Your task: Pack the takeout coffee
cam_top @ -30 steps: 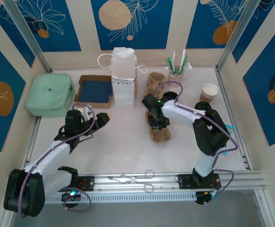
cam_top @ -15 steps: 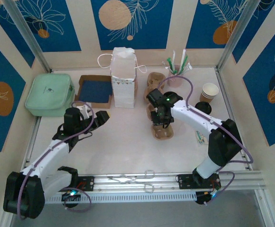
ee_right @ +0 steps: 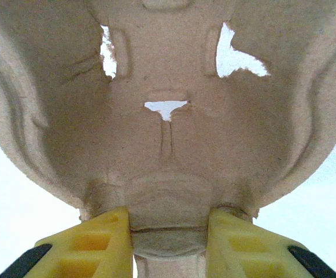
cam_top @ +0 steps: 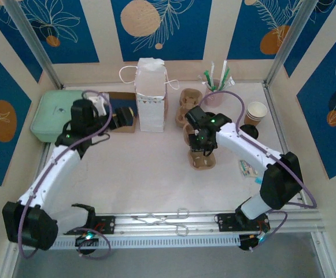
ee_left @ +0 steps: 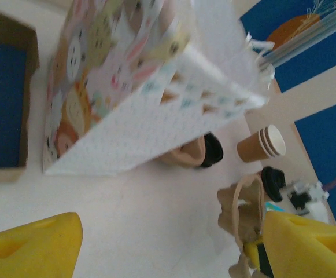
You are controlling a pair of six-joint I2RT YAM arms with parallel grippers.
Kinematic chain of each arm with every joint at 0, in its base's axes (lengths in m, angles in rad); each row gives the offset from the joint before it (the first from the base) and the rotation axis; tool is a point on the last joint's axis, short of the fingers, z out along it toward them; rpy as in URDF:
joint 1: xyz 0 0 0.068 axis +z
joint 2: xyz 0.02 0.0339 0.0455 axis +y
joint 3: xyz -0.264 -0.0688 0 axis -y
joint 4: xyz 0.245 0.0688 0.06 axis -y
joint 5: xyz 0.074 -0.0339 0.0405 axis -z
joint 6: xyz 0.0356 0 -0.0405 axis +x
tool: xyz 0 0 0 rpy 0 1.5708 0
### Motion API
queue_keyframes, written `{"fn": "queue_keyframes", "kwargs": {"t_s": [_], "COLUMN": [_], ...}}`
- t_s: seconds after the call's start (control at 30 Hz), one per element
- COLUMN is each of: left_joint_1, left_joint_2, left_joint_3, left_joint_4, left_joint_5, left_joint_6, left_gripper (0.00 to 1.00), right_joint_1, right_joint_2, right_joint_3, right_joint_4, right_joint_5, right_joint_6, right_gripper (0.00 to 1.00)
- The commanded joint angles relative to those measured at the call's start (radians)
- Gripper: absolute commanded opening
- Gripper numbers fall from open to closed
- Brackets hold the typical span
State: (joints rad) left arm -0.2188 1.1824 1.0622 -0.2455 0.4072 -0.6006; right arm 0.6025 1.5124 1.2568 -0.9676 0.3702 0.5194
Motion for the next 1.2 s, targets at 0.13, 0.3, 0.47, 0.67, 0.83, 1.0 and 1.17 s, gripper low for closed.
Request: {"fn": "queue_keyframes", "kwargs": {"t_s": [0.13, 0.3, 0.47, 0.67, 0.83, 1.0, 1.17], "left_joint_1": [0.011, 0.007, -0.01, -0.028, -0.049, -0.065, -0.079], "left_joint_2": [0.266, 0.447, 0.596, 0.724, 0.785, 0.846, 0.88], "left_joint_3": [0.435, 0.655, 0.843, 1.02, 1.094, 1.175, 1.232], "left_joint_4": [-0.276, -0.357, -0.472, -0.583, -0.615, -0.664, -0.711], "left_joint_5": [-0.101, -0.109, -0.152, -0.197, -0.206, -0.225, -0.271], "left_joint_6": [0.176, 0.203, 0.259, 0.305, 0.314, 0.324, 0.343], "left_gripper": [0.77, 0.71, 0.64, 0.55, 0.54, 0.53, 0.42], "right_joint_1": [-0.023, -0.03, -0.042, -0.047, -0.047, -0.049, -0.05], "right_joint_2": [-0.061, -0.083, -0.106, -0.11, -0.118, -0.13, -0.147], "right_joint_3": [-0.004, -0.017, -0.038, -0.055, -0.059, -0.065, -0.076], "right_joint_4": [-0.028, -0.028, -0.021, -0.008, -0.008, -0.011, -0.011], "right_joint_5": [-0.024, -0.031, -0.034, -0.047, -0.047, -0.043, -0.041], "right_joint_6": [-0.019, -0.019, -0.019, -0.014, -0.013, -0.011, -0.008], "right_gripper": [0.3, 0.3, 0.3, 0.29, 0.29, 0.28, 0.28]}}
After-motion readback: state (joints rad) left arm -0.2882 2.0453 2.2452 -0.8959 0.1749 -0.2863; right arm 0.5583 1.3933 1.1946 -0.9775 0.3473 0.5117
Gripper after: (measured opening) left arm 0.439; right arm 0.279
